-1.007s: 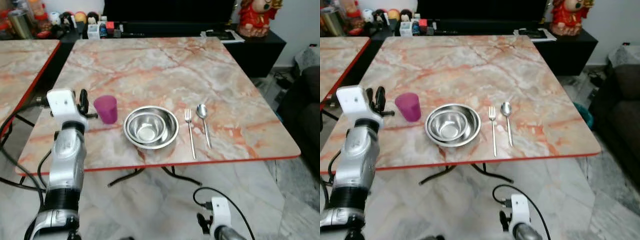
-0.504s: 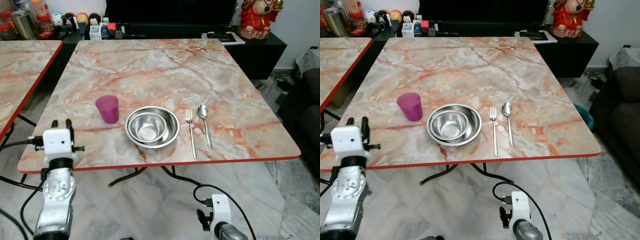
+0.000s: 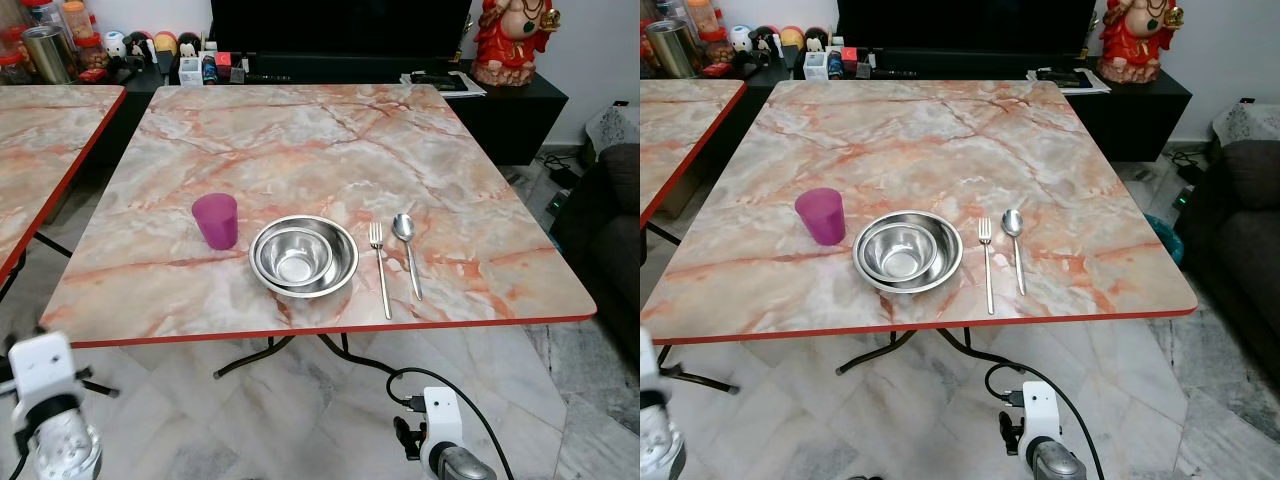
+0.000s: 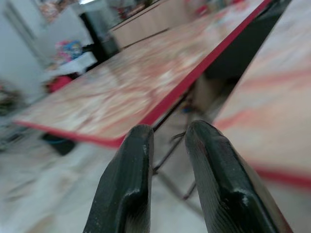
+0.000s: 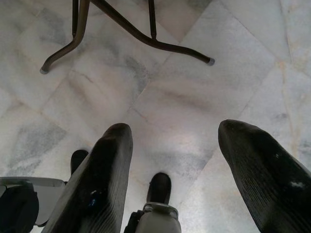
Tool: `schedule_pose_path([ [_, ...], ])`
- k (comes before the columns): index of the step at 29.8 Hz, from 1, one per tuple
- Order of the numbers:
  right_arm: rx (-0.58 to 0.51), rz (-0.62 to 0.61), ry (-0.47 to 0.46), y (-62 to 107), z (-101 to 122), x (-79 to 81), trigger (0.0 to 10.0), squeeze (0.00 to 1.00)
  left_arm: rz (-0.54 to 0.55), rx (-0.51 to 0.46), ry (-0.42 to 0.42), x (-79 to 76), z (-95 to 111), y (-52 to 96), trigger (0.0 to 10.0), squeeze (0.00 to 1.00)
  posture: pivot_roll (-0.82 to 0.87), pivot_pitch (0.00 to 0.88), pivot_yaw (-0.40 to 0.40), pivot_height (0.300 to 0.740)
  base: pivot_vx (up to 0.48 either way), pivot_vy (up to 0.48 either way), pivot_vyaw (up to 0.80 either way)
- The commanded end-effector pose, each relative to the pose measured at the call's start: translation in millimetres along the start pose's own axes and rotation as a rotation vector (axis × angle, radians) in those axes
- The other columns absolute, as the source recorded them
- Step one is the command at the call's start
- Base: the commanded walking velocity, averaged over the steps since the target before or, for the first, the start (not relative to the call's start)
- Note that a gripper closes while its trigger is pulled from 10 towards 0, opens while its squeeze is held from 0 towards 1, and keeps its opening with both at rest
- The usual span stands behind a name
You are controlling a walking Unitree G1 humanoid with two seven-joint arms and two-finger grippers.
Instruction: Setting the table
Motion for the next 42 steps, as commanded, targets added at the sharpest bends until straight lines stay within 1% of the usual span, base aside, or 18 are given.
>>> schedule_pose_path([
  [1,0.003,-0.003,-0.002,0.7,-2.1,-1.9,10.0,0.0,0.053,0.027,-0.043,10.4,-9.7,3.2,10.0,0.0,0.17,0.062,-0.05,0.74,0.0,0.0,0.0],
  [2,0.004,-0.003,-0.003,0.7,-2.4,-1.6,10.0,0.0,0.107,0.069,-0.068,20.2,-21.1,8.4,10.0,0.0,0.17,0.065,-0.048,0.74,0.0,0.0,0.0],
  [7,0.007,-0.003,-0.005,0.8,-3.3,-1.2,10.0,0.0,0.14,0.102,-0.108,25.9,-32.3,14.6,10.0,0.0,0.17,0.065,-0.048,0.74,0.0,0.0,0.0],
  [10,0.017,-0.004,-0.011,0.9,-5.6,0.0,10.0,0.0,0.139,0.306,-0.086,25.1,-70.1,31.2,10.0,0.0,0.16,0.071,-0.044,0.74,0.0,0.0,0.0],
  [11,0.021,-0.005,-0.012,1.0,-6.4,0.7,10.0,0.0,0.032,0.499,0.012,6.5,-99.1,46.7,10.0,0.0,0.17,0.071,-0.043,0.74,0.0,0.0,0.0],
  [12,0.022,-0.005,-0.014,0.9,-6.4,1.1,10.0,0.0,-0.067,0.636,0.148,-14.2,-116.0,62.3,10.0,0.0,0.16,0.073,-0.044,0.74,0.0,0.0,0.0],
  [14,0.022,-0.005,-0.017,0.8,-6.2,1.2,10.0,0.0,-0.116,0.666,0.223,-26.0,-118.2,68.5,10.0,0.0,0.16,0.076,-0.047,0.74,0.0,0.0,0.0],
  [15,0.025,-0.006,-0.017,0.7,-6.4,1.2,10.0,0.0,-0.174,0.687,0.233,-35.0,-119.6,73.2,10.0,0.0,0.16,0.076,-0.047,0.74,0.0,0.0,0.0],
  [18,0.027,-0.006,-0.018,0.6,-6.3,1.6,10.0,0.0,-0.372,0.726,0.195,-62.0,-122.2,89.1,10.0,0.0,0.15,0.076,-0.046,0.74,0.0,0.0,0.0],
  [19,0.028,-0.008,-0.019,0.6,-6.3,1.1,10.0,0.0,-0.458,0.747,0.177,-74.8,-123.5,97.1,10.0,0.0,0.15,0.078,-0.046,0.74,0.0,0.0,0.0],
  [20,0.028,-0.008,-0.019,0.6,-6.3,1.1,10.0,0.0,-0.458,0.747,0.177,-74.8,-123.5,97.1,10.0,0.0,0.15,0.078,-0.046,0.74,0.0,0.0,0.0],
  [24,0.035,-0.022,-0.023,1.2,-8.0,-2.0,10.0,0.0,-0.613,0.797,0.121,-92.7,-127.3,109.4,10.0,0.0,0.14,0.076,-0.045,0.74,0.0,0.0,0.0],
  [26,0.035,-0.024,-0.025,1.2,-8.0,-2.5,10.0,0.0,-0.639,0.8,0.105,-95.2,-127.4,111.3,10.0,0.0,0.13,0.069,-0.042,0.74,0.0,0.0,0.0],
  [28,0.043,-0.037,-0.022,1.7,-9.5,-5.1,10.0,0.0,-0.745,0.799,0.036,-104.8,-126.8,118.2,10.0,0.0,0.13,0.063,-0.037,0.74,0.0,0.0,0.0],
  [31,0.051,-0.05,-0.023,2.3,-11.7,-7.4,10.0,0.0,-0.775,0.804,0.029,-110.3,-125.4,119.6,10.0,0.0,0.12,0.051,-0.021,0.74,0.0,0.0,0.0],
  [33,0.051,-0.068,-0.056,3.3,-14.4,-10.5,10.0,0.0,-0.77,0.809,0.037,-112.5,-124.4,117.4,10.0,0.0,0.11,0.045,-0.004,0.74,0.0,0.0,0.0],
  [37,0.056,-0.079,-0.076,4.5,-18.5,-11.5,10.0,0.0,-0.768,0.819,0.037,-113.1,-124.7,116.6,10.0,0.0,0.1,0.042,0.008,0.74,0.0,0.0,0.0],
  [42,0.074,-0.091,-0.102,7.6,-30.0,-11.1,10.0,0.0,-0.801,0.852,-0.001,-112.8,-128.9,123.6,10.0,0.0,0.07,0.039,0.022,0.74,0.0,0.0,0.0],
])
Point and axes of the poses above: a point about 5 cm out from each wrist's last joint towards the gripper, its own y axis pointing back from the gripper into the wrist, its own z axis along the axis of the wrist's last joint, x = y × z, the point moved 3 cm from there along -y, pointing out of the wrist towards the gripper, and after that the axes turned 6 degrees about y, right-handed, at the moved point
